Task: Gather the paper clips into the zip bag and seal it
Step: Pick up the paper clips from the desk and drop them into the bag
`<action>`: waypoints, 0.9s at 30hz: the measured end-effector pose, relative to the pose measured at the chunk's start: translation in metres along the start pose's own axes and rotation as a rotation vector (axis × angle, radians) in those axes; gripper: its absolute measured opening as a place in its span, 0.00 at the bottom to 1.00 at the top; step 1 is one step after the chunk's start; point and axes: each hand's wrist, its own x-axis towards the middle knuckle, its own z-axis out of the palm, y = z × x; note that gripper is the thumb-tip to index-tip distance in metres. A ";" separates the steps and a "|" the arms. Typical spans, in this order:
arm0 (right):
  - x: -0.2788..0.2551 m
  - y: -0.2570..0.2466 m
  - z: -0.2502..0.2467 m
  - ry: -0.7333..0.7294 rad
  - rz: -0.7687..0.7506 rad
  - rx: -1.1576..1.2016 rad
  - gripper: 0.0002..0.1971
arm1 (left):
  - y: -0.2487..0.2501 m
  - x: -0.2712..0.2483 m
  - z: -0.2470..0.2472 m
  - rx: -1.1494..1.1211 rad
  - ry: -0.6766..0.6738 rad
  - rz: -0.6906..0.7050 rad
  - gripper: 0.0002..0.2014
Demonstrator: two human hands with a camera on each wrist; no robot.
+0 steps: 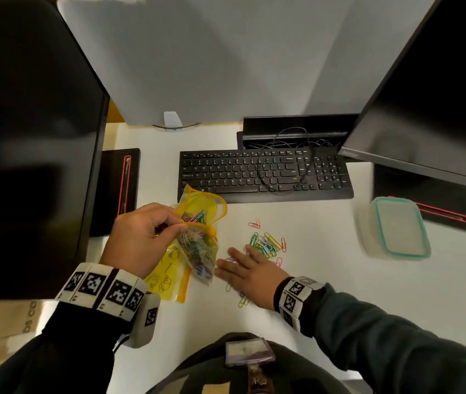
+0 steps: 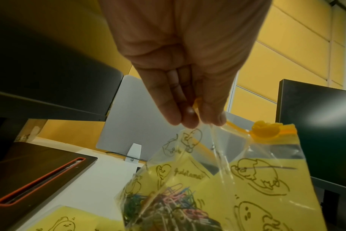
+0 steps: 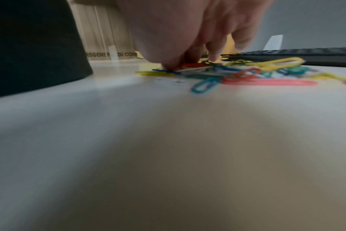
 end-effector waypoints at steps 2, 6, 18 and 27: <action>-0.002 0.008 0.006 0.044 0.020 0.012 0.37 | 0.000 0.001 0.001 0.001 0.004 0.007 0.01; -0.004 0.022 -0.008 0.055 0.127 0.048 0.35 | -0.002 0.000 0.004 0.000 -0.011 0.014 0.02; -0.008 0.081 -0.028 -0.101 0.233 0.456 0.36 | 0.003 0.001 0.009 0.000 -0.075 0.021 0.01; -0.053 0.083 -0.011 -0.091 0.295 0.579 0.38 | 0.008 0.000 0.026 -0.036 -0.138 0.004 0.02</action>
